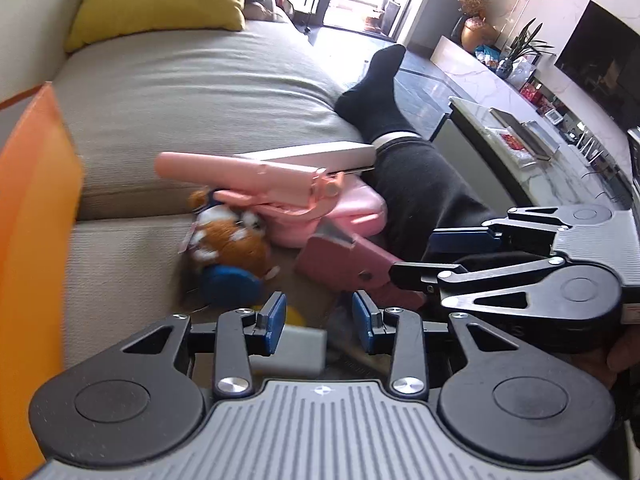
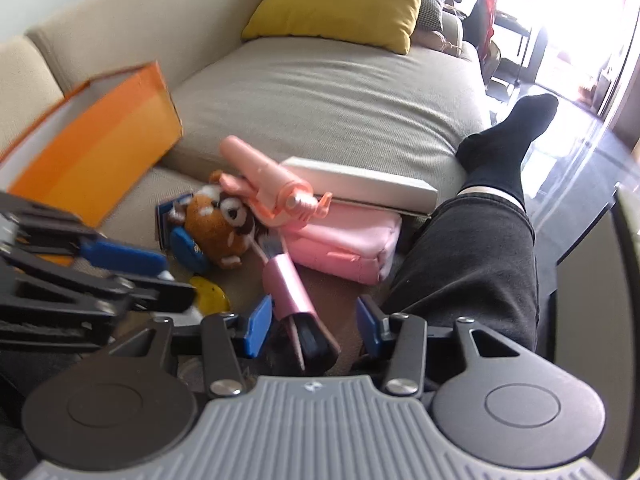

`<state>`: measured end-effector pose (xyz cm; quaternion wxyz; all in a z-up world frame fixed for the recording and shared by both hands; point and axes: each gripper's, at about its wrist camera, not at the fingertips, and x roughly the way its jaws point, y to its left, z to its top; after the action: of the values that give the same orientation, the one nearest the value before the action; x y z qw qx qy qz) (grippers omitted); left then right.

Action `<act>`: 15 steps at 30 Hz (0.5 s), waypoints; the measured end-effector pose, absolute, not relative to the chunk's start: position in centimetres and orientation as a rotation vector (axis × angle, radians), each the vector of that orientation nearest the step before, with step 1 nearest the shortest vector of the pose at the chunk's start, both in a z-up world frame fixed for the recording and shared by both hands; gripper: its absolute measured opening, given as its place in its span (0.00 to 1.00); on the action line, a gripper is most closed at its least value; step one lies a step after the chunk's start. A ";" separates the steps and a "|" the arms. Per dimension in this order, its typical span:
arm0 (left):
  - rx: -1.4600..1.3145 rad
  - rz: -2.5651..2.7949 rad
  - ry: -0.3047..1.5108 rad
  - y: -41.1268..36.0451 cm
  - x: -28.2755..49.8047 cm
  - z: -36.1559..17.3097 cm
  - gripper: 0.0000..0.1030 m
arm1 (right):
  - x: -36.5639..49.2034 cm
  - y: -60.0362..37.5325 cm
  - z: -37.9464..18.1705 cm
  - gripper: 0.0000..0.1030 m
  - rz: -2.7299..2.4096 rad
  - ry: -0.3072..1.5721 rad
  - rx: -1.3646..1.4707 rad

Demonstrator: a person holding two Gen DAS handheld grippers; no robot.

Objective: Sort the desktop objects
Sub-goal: 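Move the left tool toward the pink pouches beside the plush toy, then grasp the pink pouch with the left tool while the right tool grasps another pink pouch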

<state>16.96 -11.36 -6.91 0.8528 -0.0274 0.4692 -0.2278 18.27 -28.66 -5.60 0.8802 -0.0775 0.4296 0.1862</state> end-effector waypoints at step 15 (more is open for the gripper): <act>-0.287 -0.328 1.227 -16.1 23.3 -10.3 0.55 | 23.5 -28.4 -8.7 0.46 0.673 0.840 -0.725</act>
<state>23.32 -16.10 -10.31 0.7954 -0.1335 0.5710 -0.1529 23.53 -28.40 -8.68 0.7969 -0.3375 0.3909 0.3134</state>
